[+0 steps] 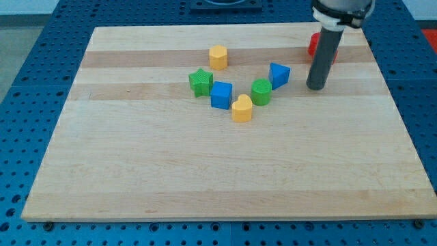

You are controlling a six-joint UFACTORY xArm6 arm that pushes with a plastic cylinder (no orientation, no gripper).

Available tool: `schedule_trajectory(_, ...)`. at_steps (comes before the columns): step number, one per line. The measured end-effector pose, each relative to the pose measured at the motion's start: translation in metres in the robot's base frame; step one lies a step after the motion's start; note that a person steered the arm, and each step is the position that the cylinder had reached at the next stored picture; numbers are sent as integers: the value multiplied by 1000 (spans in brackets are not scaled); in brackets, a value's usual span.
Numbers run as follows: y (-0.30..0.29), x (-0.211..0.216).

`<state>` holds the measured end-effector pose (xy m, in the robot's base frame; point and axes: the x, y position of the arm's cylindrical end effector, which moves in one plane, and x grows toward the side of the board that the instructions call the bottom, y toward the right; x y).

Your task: Move the blue triangle top right to the green circle

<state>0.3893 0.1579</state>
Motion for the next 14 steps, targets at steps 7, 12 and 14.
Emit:
schedule_trajectory(7, -56, 8)
schedule_trajectory(12, -9, -21)
schedule_trajectory(14, -15, -30)
